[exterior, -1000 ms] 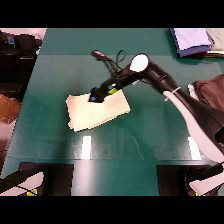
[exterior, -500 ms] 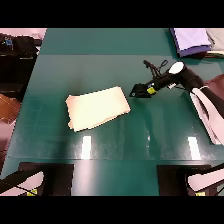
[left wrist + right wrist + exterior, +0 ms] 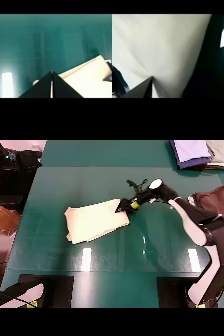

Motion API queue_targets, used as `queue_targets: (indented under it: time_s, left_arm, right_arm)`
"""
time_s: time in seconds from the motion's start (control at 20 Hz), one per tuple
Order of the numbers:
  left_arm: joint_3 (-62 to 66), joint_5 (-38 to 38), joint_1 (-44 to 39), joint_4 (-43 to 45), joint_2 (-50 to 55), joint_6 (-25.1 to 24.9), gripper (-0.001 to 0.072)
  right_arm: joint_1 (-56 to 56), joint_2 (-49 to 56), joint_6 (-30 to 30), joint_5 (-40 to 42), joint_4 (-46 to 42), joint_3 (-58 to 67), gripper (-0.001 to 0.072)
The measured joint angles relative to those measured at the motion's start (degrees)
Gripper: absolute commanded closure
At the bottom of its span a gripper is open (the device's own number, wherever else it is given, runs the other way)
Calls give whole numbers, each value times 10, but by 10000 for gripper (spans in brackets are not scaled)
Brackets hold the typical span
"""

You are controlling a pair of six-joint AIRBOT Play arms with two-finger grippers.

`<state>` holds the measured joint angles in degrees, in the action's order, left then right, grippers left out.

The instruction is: Fold the shirts.

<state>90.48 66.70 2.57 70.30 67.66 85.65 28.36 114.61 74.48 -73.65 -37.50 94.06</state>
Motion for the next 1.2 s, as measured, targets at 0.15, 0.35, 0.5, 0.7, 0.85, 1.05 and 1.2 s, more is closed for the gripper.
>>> queue_targets:
  time_s: [0.15,0.35,0.5,0.7,0.85,1.05,1.2]
  left_arm:
    - [0,0,-11,-8,0,-3,681]
    - [-1,1,-63,-6,0,-5,681]
    - [-1,1,-111,-3,0,-6,682]
    - [-1,0,-163,-1,0,-6,681]
    - [-1,-1,-183,0,0,-6,681]
    - [-1,-2,-190,2,0,-6,681]
    - [-1,-2,-193,1,0,-5,681]
  right_arm:
    - [25,26,0,-11,9,47,693]
    - [14,34,5,-29,12,110,693]
    - [-30,10,18,-38,4,138,693]
    - [-124,-62,66,-45,-98,150,693]
    - [-214,-122,107,-49,-193,153,693]
    - [-358,-188,145,-49,-256,154,693]
    - [-451,-212,157,-49,-273,155,693]
